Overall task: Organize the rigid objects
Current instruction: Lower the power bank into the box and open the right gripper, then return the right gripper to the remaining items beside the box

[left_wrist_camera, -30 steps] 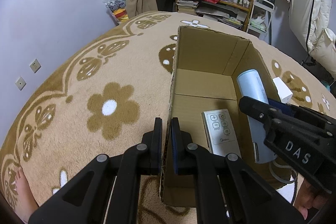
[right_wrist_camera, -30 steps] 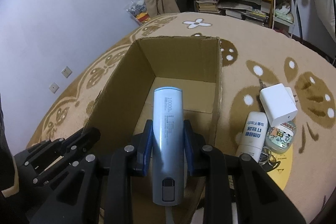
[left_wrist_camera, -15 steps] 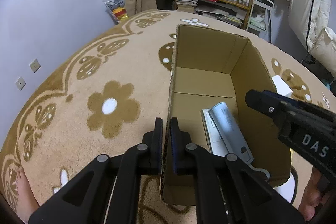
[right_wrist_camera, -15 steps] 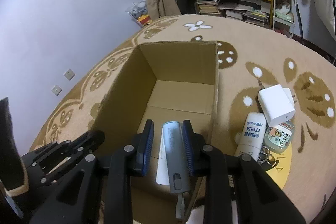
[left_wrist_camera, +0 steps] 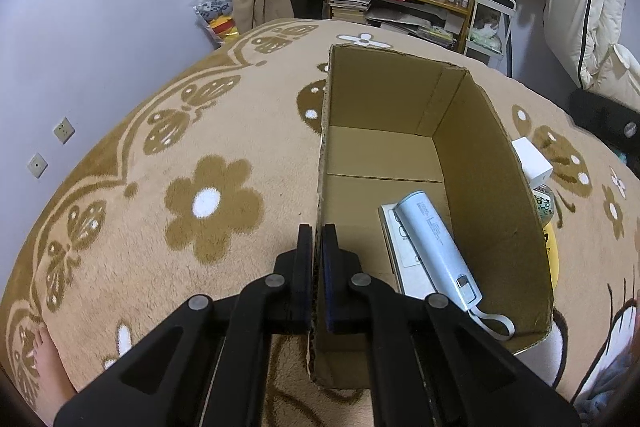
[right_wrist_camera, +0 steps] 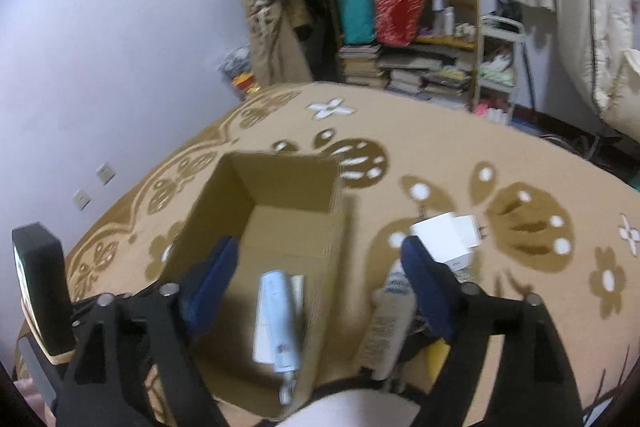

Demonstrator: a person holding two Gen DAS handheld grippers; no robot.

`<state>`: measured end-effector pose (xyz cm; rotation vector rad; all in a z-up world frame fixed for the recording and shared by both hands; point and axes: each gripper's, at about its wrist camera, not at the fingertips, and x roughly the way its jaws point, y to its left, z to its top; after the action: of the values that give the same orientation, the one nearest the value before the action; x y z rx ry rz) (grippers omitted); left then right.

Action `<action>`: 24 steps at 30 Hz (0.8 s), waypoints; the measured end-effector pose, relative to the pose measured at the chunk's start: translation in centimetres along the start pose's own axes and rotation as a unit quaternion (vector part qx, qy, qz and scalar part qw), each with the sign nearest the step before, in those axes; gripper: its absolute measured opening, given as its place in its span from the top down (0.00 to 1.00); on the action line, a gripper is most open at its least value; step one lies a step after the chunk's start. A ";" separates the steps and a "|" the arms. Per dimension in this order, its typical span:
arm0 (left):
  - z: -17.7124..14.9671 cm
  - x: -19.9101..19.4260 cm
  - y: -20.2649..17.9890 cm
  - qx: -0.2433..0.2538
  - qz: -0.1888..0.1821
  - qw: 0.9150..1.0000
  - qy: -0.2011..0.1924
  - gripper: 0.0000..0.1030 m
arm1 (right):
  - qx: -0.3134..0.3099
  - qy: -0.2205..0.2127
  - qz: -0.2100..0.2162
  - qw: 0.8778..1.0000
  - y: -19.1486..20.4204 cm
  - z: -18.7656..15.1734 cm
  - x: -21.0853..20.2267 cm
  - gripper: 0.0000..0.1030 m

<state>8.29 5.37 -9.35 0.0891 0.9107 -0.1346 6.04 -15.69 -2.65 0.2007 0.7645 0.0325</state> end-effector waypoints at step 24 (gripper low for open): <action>0.0 0.0 0.0 0.000 0.000 1.000 0.000 0.96 | 0.091 0.047 -0.094 0.990 -10.8 -3.2 3.1 0.00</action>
<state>8.26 5.37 -9.39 0.0900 0.9113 -0.1346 5.55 -25.39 -9.08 0.3003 0.8774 -0.2088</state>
